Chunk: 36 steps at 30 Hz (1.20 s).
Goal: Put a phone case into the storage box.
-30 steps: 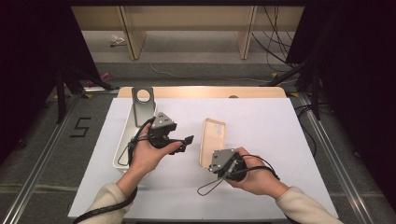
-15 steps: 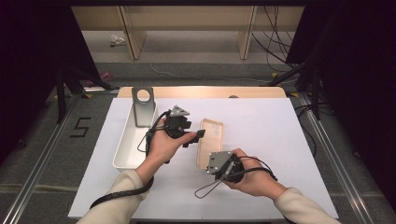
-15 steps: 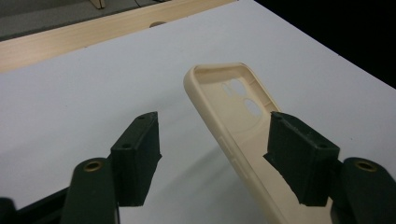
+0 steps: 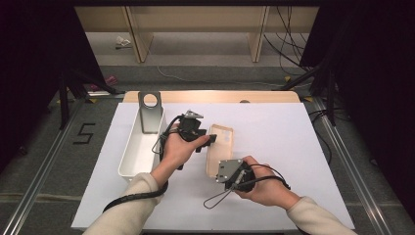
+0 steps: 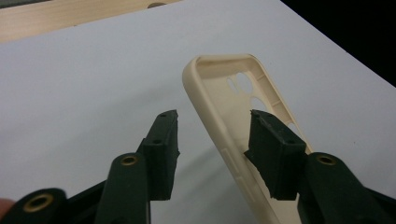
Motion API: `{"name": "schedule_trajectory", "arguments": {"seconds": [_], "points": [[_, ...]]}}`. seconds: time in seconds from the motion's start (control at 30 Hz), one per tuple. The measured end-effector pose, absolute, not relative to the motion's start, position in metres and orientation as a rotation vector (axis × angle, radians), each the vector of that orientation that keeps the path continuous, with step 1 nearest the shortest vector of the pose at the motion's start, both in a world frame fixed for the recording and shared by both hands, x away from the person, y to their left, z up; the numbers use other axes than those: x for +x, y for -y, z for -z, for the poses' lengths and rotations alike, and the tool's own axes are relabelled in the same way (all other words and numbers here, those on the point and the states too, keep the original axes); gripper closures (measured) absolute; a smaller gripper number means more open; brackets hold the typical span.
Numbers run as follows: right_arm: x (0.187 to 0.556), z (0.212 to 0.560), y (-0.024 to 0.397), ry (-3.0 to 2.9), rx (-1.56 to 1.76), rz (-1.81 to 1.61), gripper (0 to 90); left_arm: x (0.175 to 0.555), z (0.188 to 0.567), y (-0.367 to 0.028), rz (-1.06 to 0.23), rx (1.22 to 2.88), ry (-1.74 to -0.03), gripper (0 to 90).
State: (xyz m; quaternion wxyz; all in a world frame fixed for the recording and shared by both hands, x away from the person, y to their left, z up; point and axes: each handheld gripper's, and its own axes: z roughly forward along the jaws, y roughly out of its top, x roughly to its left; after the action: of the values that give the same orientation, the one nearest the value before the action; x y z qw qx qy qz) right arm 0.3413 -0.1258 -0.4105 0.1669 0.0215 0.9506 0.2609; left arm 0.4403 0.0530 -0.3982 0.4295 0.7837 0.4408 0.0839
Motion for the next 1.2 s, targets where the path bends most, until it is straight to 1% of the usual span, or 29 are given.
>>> {"name": "schedule_trajectory", "arguments": {"seconds": [0.2, 0.53, 0.7, 0.93, 0.97, 1.03, 1.07, 1.1, 1.2], "points": [[0.341, 0.411, 0.124, -2.703, 0.054, -0.74, 87.6, 0.44, 0.4, -0.053, -0.19, 1.943, -1.113, 65.6], [0.342, 0.415, 0.122, -2.712, 0.049, -0.721, 88.0, 0.436, 0.393, -0.052, -0.141, 1.868, -1.129, 77.0], [0.342, 0.417, 0.121, -2.71, 0.052, -0.706, 88.1, 0.434, 0.391, -0.052, -0.107, 1.821, -1.143, 82.2], [0.343, 0.418, 0.121, -2.707, 0.07, -0.697, 87.3, 0.43, 0.388, -0.051, -0.107, 1.777, -1.123, 84.2], [0.344, 0.419, 0.121, -2.702, 0.081, -0.7, 83.4, 0.429, 0.387, -0.05, -0.117, 1.778, -1.114, 84.5], [0.344, 0.42, 0.122, -2.672, 0.098, -0.725, 68.5, 0.427, 0.385, -0.049, -0.182, 1.797, -1.092, 84.8], [0.345, 0.419, 0.123, -2.656, 0.105, -0.74, 64.3, 0.427, 0.385, -0.05, -0.186, 1.79, -1.09, 84.8], [0.346, 0.417, 0.124, -2.648, 0.106, -0.758, 62.2, 0.427, 0.385, -0.051, -0.189, 1.783, -1.085, 84.8], [0.348, 0.414, 0.129, -2.607, 0.165, -0.804, 48.4, 0.427, 0.385, -0.053, -0.237, 1.785, -1.063, 84.7]]}}
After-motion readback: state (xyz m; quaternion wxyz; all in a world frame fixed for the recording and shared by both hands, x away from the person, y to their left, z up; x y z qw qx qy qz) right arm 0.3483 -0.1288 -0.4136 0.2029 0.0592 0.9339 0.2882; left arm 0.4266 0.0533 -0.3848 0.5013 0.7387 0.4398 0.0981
